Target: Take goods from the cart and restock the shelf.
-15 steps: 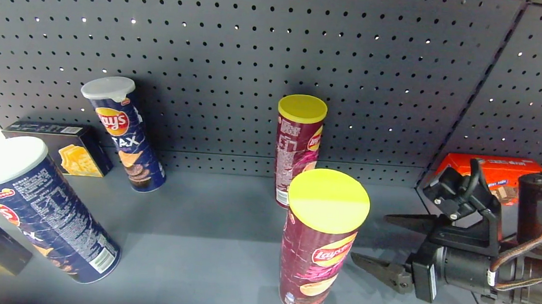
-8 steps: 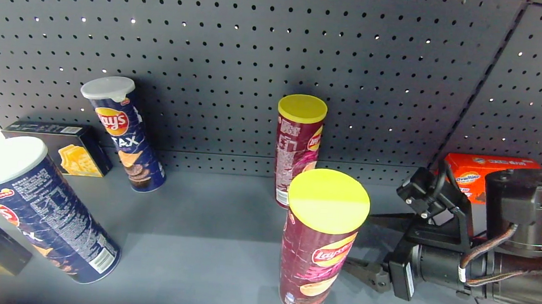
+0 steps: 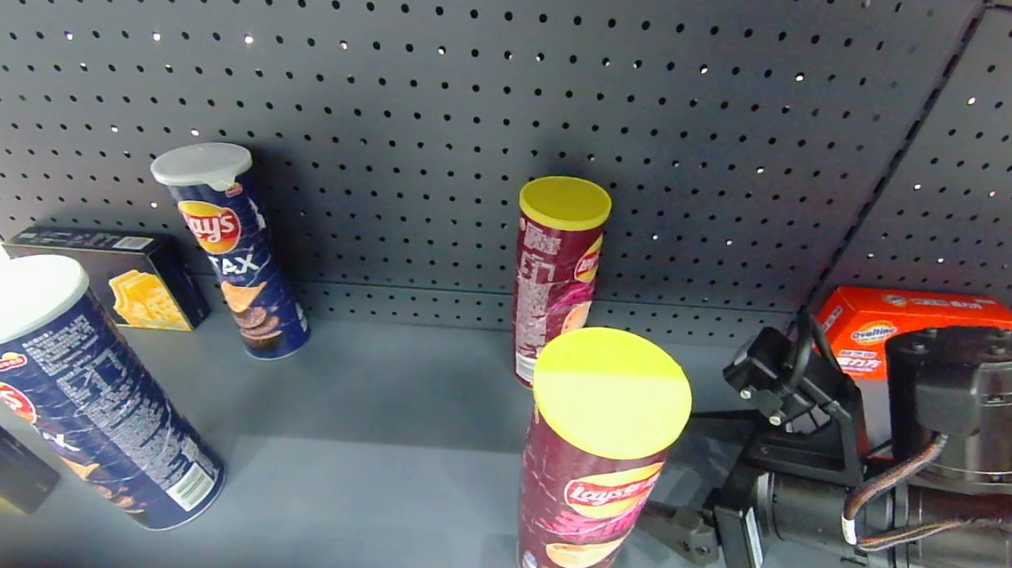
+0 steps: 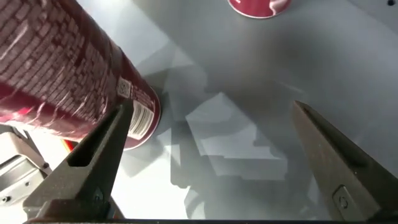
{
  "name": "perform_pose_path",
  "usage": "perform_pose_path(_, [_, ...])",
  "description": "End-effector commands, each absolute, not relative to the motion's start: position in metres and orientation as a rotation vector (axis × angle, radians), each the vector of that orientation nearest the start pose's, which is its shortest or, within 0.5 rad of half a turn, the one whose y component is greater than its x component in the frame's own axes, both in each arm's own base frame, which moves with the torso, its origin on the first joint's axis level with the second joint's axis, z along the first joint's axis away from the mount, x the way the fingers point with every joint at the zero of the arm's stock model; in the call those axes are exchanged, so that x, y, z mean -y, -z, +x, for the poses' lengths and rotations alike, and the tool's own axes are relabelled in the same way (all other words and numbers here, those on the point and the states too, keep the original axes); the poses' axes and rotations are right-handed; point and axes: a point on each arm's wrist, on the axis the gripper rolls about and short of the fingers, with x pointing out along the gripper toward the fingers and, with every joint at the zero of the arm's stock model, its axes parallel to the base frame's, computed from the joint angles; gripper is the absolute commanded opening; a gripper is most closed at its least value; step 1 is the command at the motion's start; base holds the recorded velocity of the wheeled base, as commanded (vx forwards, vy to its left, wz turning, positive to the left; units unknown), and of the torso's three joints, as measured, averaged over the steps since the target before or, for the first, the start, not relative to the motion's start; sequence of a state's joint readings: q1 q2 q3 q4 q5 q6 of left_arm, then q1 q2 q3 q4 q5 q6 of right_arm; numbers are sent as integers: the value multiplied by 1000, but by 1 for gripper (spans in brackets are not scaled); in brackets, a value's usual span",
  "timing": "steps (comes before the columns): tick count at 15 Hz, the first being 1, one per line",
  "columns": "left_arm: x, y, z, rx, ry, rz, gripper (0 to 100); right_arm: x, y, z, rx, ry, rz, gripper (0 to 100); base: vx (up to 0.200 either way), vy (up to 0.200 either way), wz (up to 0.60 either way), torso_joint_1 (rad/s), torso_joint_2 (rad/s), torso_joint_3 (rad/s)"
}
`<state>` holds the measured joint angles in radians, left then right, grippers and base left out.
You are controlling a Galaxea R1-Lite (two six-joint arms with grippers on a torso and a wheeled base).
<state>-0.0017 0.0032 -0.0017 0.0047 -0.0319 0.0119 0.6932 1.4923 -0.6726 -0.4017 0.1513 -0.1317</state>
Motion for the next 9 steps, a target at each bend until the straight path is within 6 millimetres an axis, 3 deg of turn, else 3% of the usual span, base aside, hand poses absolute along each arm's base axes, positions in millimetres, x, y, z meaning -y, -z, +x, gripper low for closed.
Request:
perform_pose_path(1, [1,-76,-23,-6,34,12,100,-157,-180,184,-364,-858,-239,100,0,0,0,0,0,0])
perform_pose_path(9, [1,-76,-23,-6,34,12,100,-152,-175,178,-379,-846,-246,100,0,0,0,0,0,0])
